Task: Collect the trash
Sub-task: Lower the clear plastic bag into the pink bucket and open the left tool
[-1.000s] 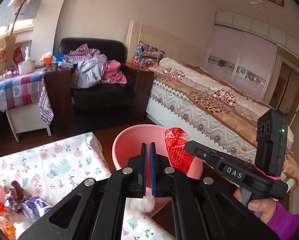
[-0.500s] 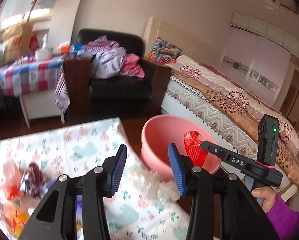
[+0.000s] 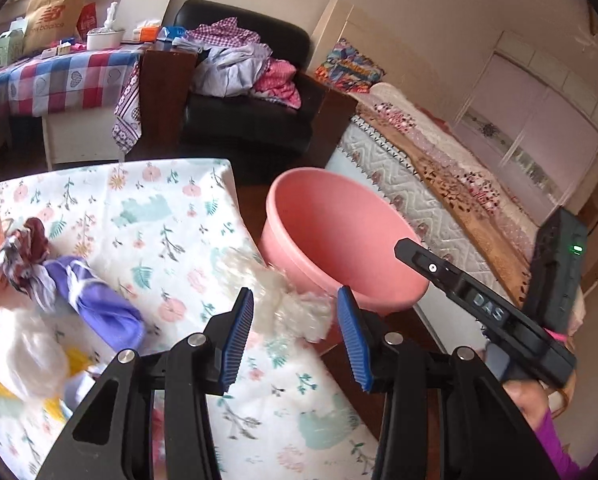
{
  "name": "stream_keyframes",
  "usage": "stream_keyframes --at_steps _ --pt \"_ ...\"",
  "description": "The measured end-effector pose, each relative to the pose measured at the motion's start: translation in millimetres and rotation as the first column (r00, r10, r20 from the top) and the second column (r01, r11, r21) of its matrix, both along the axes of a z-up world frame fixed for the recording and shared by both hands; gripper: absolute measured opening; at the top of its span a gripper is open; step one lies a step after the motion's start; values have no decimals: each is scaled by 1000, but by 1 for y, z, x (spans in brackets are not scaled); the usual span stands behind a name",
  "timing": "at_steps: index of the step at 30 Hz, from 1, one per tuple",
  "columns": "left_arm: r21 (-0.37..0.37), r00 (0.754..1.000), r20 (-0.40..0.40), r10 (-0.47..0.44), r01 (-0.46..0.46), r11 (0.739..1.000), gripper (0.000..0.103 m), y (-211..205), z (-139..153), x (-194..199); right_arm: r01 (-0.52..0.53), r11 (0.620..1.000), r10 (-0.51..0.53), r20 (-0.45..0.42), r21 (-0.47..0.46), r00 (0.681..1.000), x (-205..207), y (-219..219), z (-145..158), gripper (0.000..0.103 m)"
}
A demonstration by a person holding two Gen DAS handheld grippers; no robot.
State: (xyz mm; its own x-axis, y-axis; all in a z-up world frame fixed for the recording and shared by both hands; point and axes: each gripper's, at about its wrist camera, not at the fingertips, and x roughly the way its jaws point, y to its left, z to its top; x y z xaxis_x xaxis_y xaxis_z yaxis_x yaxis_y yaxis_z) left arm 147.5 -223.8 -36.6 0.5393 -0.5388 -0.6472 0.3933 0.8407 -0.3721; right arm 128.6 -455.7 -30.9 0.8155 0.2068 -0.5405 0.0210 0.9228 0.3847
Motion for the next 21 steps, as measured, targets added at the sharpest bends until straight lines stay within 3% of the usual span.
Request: stream_keyframes --at_steps 6,10,14,19,21 --pt "27 999 -50 23 -21 999 39 -18 -16 -3 -19 1000 19 10 -22 1000 -19 5 3 36" --pt "58 1000 -29 11 -9 998 21 -22 -23 -3 -27 1000 27 17 -16 999 -27 7 4 36" --pt "61 999 -51 5 -2 998 18 -21 -30 0 -32 999 32 19 -3 999 -29 8 4 36" --pt "64 1000 -12 -7 8 998 6 -14 -25 -6 -48 999 48 25 3 999 -31 11 4 36" --pt "65 1000 20 -6 5 998 5 -10 -19 -8 -51 999 51 29 4 998 -33 12 4 36"
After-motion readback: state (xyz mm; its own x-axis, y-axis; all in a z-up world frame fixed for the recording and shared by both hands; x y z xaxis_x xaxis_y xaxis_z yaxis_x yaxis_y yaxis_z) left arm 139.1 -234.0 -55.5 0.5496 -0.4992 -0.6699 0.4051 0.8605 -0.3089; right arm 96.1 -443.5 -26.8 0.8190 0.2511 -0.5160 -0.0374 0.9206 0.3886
